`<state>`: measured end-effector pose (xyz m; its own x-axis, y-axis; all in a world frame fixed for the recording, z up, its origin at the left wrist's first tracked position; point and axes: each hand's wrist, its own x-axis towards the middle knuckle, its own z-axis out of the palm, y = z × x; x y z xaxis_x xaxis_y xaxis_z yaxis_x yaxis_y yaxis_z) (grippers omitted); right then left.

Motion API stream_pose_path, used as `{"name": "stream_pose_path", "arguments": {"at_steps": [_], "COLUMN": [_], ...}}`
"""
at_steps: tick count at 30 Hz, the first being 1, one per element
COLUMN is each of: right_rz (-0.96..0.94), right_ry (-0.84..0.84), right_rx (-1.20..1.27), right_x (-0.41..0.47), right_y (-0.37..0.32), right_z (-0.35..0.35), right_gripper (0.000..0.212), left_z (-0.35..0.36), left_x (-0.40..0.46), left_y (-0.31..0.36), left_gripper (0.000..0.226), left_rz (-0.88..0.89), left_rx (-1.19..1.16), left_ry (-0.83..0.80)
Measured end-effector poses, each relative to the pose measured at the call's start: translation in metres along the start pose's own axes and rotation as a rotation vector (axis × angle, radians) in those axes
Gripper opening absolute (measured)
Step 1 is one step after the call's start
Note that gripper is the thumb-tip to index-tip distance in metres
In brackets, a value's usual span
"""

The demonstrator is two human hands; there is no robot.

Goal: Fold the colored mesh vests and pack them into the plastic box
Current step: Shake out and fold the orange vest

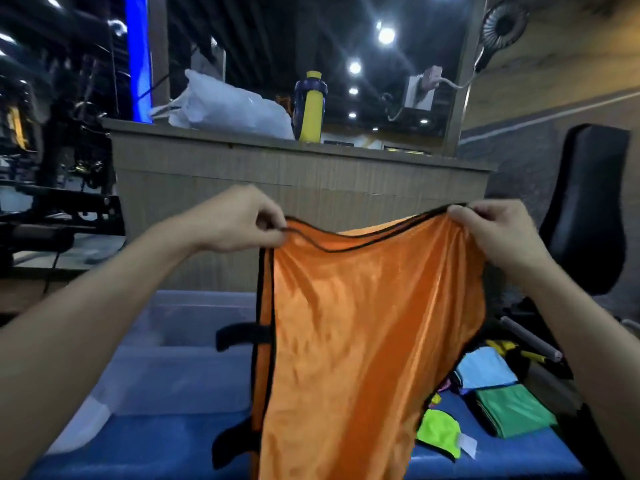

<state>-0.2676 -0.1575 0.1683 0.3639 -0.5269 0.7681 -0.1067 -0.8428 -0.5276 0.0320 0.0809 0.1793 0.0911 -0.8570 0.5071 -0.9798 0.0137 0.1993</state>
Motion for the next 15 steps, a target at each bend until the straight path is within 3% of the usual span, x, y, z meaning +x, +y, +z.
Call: {"name": "stream_pose_path", "arguments": {"at_steps": [5,15], "right_rz": [-0.136,-0.196], "right_ry": [-0.201,-0.313], "right_rx": [-0.187,-0.227], "right_x": [0.013,0.009], "right_y": [-0.018,-0.015], "right_z": [0.003,0.019], "right_gripper": [0.043,0.039], "left_z": [0.048,0.086], "left_x": [-0.020,-0.028], "left_y": [-0.025,-0.042], "left_gripper": [0.006,0.031], "left_rz": [0.011,-0.048], "left_rx": [0.130,-0.110], "left_ry": [-0.120,-0.322]}}
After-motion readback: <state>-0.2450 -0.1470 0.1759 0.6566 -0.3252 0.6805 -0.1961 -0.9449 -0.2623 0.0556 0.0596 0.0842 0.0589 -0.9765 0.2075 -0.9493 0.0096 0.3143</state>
